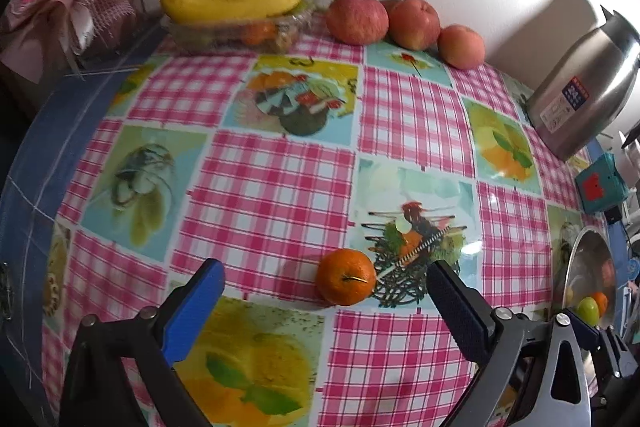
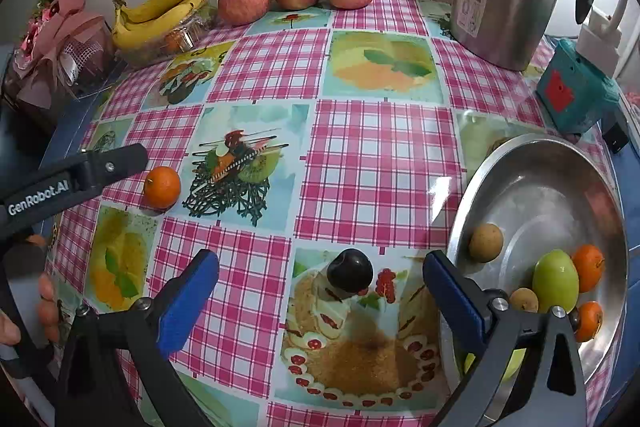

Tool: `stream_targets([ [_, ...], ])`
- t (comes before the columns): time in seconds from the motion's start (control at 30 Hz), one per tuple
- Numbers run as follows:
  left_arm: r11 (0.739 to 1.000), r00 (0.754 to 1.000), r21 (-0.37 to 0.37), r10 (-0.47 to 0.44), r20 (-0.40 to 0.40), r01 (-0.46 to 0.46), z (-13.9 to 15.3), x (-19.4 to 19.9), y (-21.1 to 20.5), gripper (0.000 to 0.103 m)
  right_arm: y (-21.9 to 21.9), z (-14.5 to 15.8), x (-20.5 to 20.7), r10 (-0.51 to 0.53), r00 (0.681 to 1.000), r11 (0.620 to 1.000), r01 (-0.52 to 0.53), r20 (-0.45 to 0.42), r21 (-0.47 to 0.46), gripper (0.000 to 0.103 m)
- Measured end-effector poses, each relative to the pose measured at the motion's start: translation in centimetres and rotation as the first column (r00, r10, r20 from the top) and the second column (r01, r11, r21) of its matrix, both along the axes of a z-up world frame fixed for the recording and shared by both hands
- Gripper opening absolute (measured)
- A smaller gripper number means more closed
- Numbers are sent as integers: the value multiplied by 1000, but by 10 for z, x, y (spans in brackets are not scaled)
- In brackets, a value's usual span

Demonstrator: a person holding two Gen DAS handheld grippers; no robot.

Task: Organize fruits
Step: 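Grasp the dark plum with the right tool while the left tool grasps the mandarin orange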

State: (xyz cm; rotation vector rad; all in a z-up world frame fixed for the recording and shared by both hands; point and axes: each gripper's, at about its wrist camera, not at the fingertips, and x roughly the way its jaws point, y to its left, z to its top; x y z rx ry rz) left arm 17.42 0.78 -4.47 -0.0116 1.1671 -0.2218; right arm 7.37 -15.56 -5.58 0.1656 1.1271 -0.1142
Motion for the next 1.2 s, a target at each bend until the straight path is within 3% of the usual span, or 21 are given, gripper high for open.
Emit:
stream_targets([
  [0.1,1000,1000,-9,-16,-27,16,-9,2,-5,89,-1,-3,0,-2,1000,1000,2,-13,-18,81],
  [0.2,1000,999,-6,-21,-48,21,-18,3,-8,82,-2,-8,0,-7,999,999,6,-32,-33,78],
  [0.3,1000,998,4,-13,-61,13,-25,4,-11,76,-4,-14,1,-6,999,999,4,-53,-47,61],
  [0.53,1000,997,-17,-4,-83,2,-35,6,-11,40,-6,-22,2,-8,997,998,3,-82,-61,50],
  [0.8,998,996,-51,20,-82,-24,-33,5,-7,39,-6,-24,2,-14,996,999,9,-93,-52,29],
  [1.2,998,998,-55,15,-55,-18,-14,2,-4,39,-1,-4,-2,-10,999,1000,9,-43,-11,28],
])
